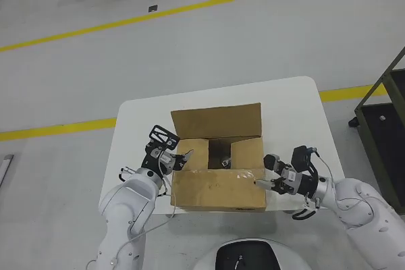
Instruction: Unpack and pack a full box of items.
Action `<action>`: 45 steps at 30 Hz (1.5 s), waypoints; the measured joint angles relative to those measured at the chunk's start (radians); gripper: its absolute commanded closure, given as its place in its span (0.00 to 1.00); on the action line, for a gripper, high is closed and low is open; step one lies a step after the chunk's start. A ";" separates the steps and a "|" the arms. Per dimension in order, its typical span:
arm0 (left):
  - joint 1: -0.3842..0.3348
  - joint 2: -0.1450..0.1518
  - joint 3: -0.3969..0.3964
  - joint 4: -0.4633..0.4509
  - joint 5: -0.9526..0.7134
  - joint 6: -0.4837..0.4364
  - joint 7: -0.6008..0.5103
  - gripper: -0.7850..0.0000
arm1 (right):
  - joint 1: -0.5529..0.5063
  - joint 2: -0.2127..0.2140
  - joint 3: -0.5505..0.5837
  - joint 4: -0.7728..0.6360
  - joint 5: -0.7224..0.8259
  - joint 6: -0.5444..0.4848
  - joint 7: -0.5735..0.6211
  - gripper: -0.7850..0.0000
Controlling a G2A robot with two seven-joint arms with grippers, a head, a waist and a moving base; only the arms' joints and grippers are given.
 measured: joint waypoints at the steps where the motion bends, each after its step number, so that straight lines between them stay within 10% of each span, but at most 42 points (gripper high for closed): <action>1: 0.000 0.000 0.000 0.000 0.000 0.000 0.000 0.00 | -0.004 0.001 0.001 -0.005 -0.005 -0.002 -0.005 0.08; 11: 0.000 0.000 0.000 0.000 0.000 0.000 0.000 0.00 | -0.004 0.006 -0.017 -0.014 -0.015 -0.013 -0.001 0.19; 24: 0.000 0.000 0.000 0.000 0.000 0.000 0.000 0.00 | 0.016 0.017 -0.046 0.004 0.070 -0.059 0.073 0.68; 37: 0.000 0.000 0.000 0.000 0.000 0.000 0.000 0.00 | 0.024 0.048 -0.078 -0.017 0.307 -0.081 0.313 0.51; 39: 0.000 0.000 0.000 0.000 0.000 0.000 0.000 0.00 | 0.026 0.052 -0.088 -0.013 0.339 -0.078 0.349 0.25; 41: 0.000 0.000 0.000 0.000 0.000 0.000 0.000 0.00 | 0.030 0.057 -0.099 -0.011 0.375 -0.069 0.388 0.53; 45: 0.000 0.000 0.000 0.000 0.000 0.000 0.000 0.00 | 0.037 0.064 -0.111 -0.011 0.421 -0.044 0.442 0.70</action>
